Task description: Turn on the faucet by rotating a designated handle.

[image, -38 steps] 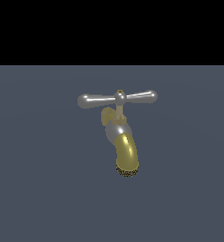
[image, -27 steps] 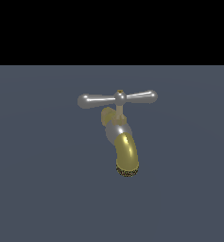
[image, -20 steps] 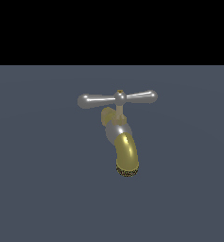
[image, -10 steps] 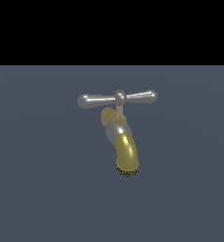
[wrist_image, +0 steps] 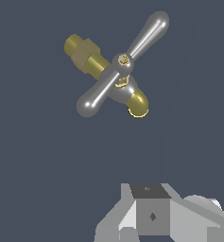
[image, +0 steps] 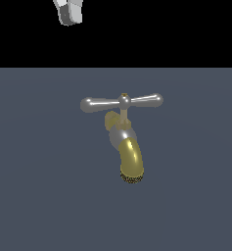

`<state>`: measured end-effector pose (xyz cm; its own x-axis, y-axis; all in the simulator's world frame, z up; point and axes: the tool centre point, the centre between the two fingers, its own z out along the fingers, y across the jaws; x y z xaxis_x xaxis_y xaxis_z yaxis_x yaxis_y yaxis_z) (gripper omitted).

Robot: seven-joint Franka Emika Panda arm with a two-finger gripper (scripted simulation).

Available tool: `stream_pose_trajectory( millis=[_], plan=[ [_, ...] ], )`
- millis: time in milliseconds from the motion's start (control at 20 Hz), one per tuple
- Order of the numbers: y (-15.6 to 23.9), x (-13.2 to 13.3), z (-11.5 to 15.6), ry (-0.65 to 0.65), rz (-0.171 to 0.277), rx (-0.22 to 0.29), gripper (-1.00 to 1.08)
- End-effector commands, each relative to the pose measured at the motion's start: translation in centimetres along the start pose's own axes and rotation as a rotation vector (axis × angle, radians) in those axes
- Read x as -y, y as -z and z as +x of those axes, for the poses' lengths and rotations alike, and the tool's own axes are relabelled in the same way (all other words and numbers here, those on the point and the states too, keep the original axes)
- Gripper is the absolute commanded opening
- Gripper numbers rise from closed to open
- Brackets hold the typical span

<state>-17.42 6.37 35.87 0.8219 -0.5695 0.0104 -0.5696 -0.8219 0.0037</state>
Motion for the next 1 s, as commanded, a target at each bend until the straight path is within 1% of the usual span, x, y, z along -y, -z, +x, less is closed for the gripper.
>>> stream_pose_trajectory(
  millis=[0, 500, 950],
  plan=[
    [-1.3, 1.1, 0.5, -0.056, 0.001, 0.002, -1.00],
    [-6.3, 5.1, 3.0, -0.264, 0.004, 0.007, -1.00],
    [-10.4, 8.0, 5.8, -0.439, 0.005, 0.011, -1.00]
  ],
)
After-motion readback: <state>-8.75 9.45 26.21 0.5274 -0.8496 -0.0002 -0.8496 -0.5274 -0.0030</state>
